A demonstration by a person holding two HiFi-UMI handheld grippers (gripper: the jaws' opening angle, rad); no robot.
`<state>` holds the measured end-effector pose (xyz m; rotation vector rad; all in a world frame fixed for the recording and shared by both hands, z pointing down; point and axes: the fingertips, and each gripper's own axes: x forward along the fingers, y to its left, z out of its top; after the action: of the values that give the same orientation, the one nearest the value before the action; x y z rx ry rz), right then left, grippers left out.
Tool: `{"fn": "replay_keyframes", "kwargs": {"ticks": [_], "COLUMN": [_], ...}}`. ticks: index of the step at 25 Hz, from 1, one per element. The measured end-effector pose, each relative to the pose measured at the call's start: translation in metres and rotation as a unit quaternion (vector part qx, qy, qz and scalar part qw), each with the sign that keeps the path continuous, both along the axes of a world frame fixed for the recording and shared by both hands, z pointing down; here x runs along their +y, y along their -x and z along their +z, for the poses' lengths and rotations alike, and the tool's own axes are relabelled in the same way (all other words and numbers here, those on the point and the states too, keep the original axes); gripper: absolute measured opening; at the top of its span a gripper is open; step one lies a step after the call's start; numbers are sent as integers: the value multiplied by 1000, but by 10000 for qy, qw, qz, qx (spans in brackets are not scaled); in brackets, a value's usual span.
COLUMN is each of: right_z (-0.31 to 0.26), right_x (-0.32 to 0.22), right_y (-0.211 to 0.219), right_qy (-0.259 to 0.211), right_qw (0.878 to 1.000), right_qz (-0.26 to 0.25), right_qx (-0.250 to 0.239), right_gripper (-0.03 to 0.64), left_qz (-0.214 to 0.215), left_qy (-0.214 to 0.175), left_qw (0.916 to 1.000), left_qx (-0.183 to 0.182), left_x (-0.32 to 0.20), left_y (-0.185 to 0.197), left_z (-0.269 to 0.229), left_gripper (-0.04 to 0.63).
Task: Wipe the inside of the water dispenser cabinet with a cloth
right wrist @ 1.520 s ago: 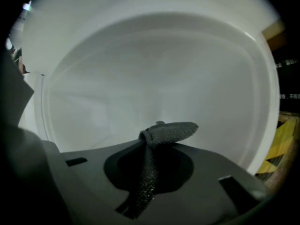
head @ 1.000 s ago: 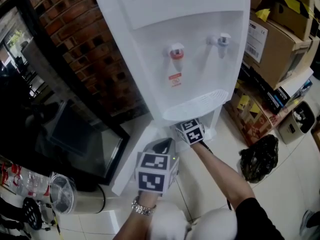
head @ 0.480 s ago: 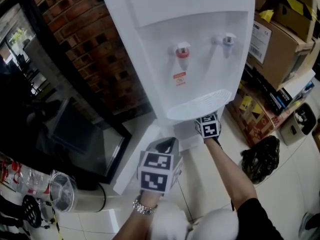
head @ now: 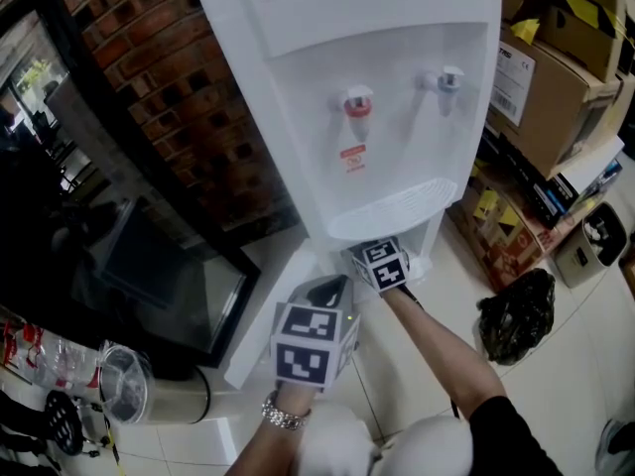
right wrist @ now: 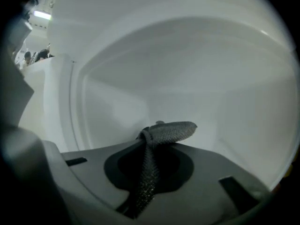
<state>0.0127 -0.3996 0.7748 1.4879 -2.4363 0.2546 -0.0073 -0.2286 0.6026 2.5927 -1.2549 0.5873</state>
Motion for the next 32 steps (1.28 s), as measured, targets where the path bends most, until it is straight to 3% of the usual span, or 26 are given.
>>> {"fn": "replay_keyframes", "kwargs": {"ticks": [3, 10, 13, 17, 22, 25, 28, 32], "right_z": [9, 42, 42, 36, 32, 39, 52, 66], "right_x": [-3, -16, -14, -10, 2, 7, 2, -5], "right_y": [-4, -104, -122, -97, -24, -2, -17, -69], "right_qy": [39, 435, 439, 346, 180, 201, 333, 559], "right_qw": [9998, 9898, 9862, 9907, 9977, 9976, 9964, 9909], "right_qz": [77, 1323, 1579, 1291, 397, 115, 293, 852], "right_qx": [153, 282, 222, 259, 510, 649, 723, 877], "right_gripper": [30, 31, 31, 31, 30, 30, 31, 31], "left_qz": [-9, 47, 64, 89, 92, 69, 63, 92], "left_qy": [-22, -19, -7, 9, -13, -16, -27, -32], "left_qw": [10000, 10000, 10000, 10000, 9999, 10000, 10000, 9999], "left_qx": [16, 21, 27, 38, 49, 48, 50, 72], "left_x": [1, 3, 3, 4, 4, 5, 5, 6], "left_y": [2, 2, 1, -1, 1, 3, 5, 5], "left_z": [-2, -5, -4, -4, -6, -6, -7, -8], "left_gripper": [3, 3, 3, 3, 3, 3, 3, 3]}}
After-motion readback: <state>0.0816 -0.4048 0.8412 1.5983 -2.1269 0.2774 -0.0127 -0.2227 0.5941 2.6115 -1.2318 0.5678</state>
